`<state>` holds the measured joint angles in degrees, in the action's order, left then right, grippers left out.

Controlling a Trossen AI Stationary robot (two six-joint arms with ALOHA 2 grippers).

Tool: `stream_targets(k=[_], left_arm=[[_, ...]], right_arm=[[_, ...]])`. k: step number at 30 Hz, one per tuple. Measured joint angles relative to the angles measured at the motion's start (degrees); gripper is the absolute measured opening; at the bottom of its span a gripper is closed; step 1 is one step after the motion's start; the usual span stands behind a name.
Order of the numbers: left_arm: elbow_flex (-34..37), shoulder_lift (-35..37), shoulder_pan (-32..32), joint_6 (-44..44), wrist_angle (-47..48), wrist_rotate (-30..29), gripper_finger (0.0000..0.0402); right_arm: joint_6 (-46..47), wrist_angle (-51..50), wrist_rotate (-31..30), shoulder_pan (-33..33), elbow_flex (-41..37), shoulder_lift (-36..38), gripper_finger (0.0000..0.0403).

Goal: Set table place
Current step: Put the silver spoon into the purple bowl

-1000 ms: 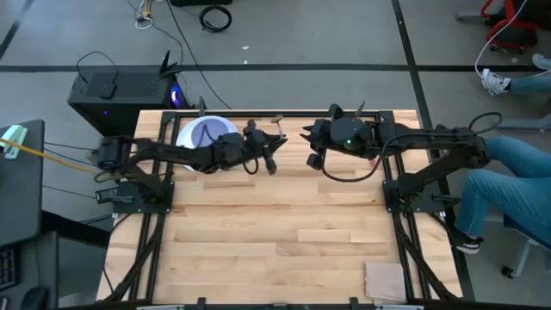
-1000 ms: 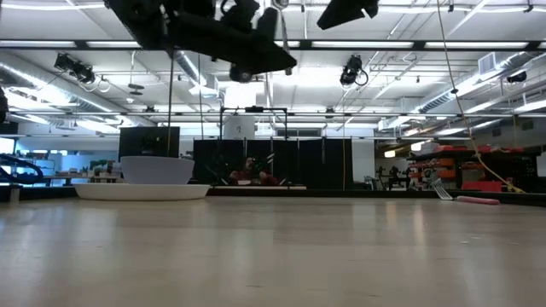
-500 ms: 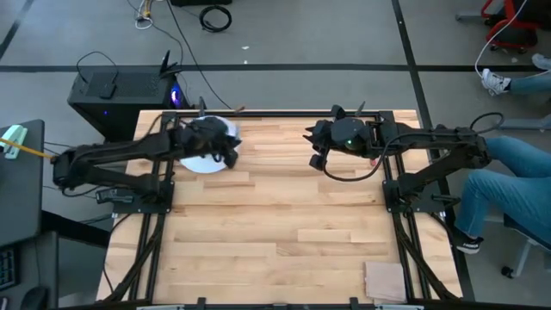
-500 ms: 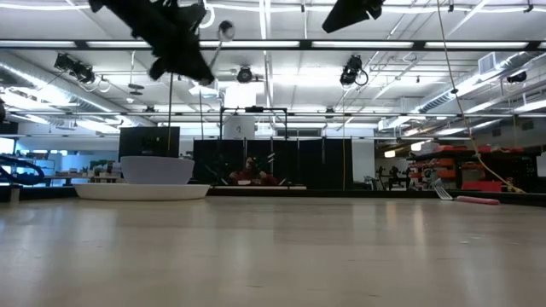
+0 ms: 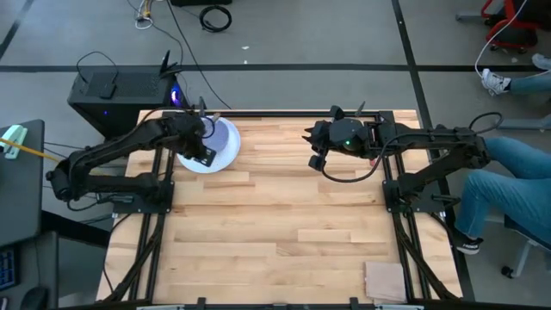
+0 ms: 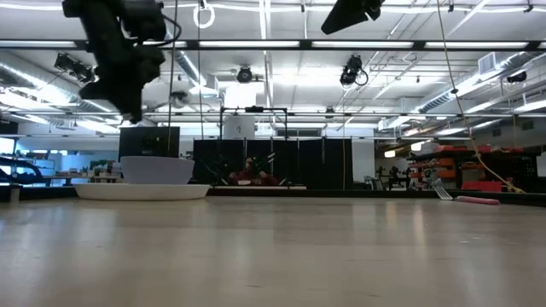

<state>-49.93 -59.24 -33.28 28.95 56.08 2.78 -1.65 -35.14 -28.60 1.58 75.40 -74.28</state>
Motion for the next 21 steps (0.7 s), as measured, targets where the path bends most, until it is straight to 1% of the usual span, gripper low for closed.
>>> stream_targets(k=[4,8,13,18,21], left_arm=[[0.0,-0.4,-4.1,-0.1,6.9,0.0,0.0042],[0.0,-1.7,-6.7,-1.5,10.0,0.1,0.0042],[0.0,-6.1,-9.0,-4.2,10.0,2.0,0.0042],[0.0,-11.8,-11.4,-6.9,8.7,2.2,0.0042],[0.0,-14.8,-13.1,-7.6,9.4,3.3,0.0042]], right_arm=[[0.0,0.0,0.0,0.0,0.0,0.0,0.0100],[0.0,0.0,0.0,0.0,0.0,0.0,0.0100],[0.0,0.0,0.0,0.0,0.0,0.0,0.0100],[0.0,0.0,0.0,0.0,0.0,0.0,0.0100],[0.0,0.0,0.0,0.0,0.0,0.0,0.0100]])
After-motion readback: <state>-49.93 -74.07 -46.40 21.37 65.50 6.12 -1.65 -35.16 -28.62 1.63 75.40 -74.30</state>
